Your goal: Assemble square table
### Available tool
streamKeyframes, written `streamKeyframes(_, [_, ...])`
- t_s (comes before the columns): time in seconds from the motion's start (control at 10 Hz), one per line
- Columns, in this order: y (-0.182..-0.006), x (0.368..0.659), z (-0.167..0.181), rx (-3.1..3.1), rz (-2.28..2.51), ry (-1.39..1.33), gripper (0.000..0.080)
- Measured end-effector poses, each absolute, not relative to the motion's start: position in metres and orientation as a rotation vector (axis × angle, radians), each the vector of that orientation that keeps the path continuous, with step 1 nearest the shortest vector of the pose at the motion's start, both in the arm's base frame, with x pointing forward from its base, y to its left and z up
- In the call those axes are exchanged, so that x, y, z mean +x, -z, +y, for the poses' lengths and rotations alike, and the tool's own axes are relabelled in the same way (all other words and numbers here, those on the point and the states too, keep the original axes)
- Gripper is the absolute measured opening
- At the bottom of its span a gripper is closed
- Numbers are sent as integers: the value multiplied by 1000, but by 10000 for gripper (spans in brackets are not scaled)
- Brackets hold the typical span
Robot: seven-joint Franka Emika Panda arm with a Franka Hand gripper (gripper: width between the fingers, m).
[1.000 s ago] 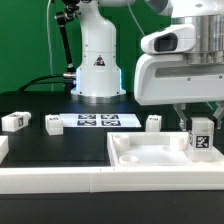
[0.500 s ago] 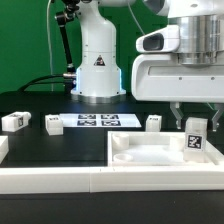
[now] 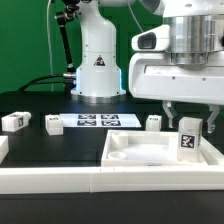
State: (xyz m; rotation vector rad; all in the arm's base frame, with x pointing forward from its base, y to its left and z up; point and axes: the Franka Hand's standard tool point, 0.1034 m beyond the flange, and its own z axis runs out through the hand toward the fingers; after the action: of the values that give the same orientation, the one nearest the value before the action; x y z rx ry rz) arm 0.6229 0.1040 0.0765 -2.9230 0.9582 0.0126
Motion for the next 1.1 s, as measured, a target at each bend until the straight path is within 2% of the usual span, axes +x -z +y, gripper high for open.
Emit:
streamKeyframes(0.2, [-85,621,114,-2945,885,0,620])
streamKeyframes(0.5, [-111,594,111,-2979,752,12,648])
streamKeyframes(0.6, [-109,582,107,-2983,756,2,648])
streamKeyframes(1.1, [-107,582,109,-2982,756,-2,649])
